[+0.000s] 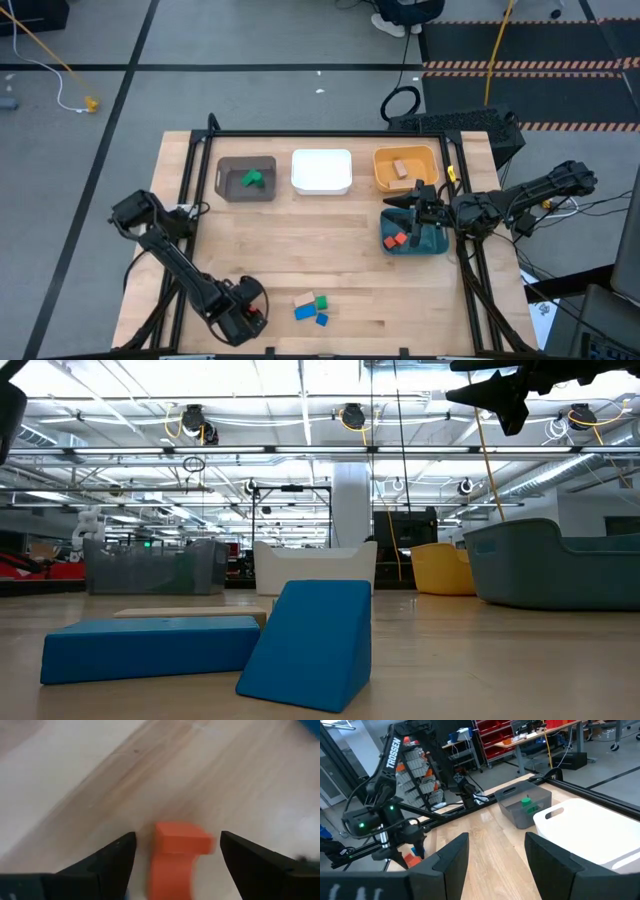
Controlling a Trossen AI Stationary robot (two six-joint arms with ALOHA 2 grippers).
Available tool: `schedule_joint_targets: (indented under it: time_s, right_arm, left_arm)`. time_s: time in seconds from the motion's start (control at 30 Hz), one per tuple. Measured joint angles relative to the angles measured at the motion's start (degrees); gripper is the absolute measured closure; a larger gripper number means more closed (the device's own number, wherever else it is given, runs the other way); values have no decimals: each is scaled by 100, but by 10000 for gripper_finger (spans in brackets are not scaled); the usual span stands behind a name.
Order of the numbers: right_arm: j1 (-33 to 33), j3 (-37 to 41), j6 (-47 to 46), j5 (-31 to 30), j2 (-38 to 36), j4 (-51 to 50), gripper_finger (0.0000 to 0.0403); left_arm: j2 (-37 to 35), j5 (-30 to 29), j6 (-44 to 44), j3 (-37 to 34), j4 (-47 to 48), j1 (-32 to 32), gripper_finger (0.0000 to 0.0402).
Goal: Sort & place blocks by color
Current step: Put the orange block into the blue bin
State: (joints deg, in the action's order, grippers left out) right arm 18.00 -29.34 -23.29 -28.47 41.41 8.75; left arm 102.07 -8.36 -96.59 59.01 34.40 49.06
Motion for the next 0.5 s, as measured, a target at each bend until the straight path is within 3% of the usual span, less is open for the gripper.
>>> schedule_joint_targets:
  time_s: [0.3,0.5]
  right_arm:
    - [0,0,0,0,0,-2,218]
    - [-2,0,0,0,0,-2,218]
  left_arm:
    - [313,153,346,333,432,0,164]
    - [303,257,842,312,376,-158,254]
